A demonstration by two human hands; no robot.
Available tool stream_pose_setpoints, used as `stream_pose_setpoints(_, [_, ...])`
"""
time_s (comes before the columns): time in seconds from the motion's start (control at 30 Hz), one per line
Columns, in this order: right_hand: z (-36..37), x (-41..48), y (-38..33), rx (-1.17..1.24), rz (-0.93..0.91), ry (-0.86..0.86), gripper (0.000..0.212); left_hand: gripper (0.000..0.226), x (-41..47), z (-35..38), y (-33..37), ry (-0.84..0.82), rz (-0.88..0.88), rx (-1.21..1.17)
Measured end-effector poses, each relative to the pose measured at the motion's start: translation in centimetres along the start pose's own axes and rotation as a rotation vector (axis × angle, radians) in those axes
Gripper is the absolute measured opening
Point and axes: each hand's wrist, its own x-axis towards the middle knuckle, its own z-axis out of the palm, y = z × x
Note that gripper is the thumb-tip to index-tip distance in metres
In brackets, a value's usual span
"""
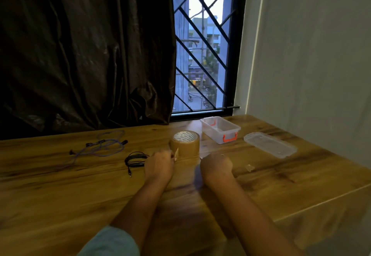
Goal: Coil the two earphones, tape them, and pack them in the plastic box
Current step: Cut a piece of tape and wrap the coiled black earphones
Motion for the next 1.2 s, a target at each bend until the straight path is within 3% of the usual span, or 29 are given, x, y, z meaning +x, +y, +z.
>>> stream_pose_setpoints(0.33, [-0.8,0.2,-1.1,-0.07,-0.149,0.028,0.029,0.026,-0.1,0.2,-0.5,-0.013,0.083,-0.08])
stream_pose_setpoints(0.5, [-1.5,1.4,0.3,0.053,-0.181,-0.121,0.031,0.021,0.0,0.0,-0.7,-0.038,0.083,-0.12])
stream_pose_setpoints(0.63, [-2.6,2.7,1.9,0.153,-0.205,-0.248,0.013,0.017,0.1,0.1,-0.7,-0.027,0.076,-0.119])
stream_pose_setpoints(0.83, [-4.2,3.7,3.2,0.314,-0.189,-0.416,0.038,0.018,0.1,0.1,-0.6,-0.011,0.075,-0.086])
stream_pose_setpoints(0.97, [-5.4,4.7,3.0,0.274,-0.167,-0.624,0.028,0.015,0.1,0.3,-0.7,0.017,0.124,-0.09])
stream_pose_setpoints(1.07, [-6.2,5.4,2.8,0.321,-0.092,-0.636,0.042,0.007,0.3,0.5,-1.0,0.02,0.158,-0.129])
stream_pose_setpoints(1.2, [-6.6,6.7,2.3,0.383,-0.157,-0.743,0.044,0.01,0.3,0.4,-1.0,-0.048,0.157,-0.2])
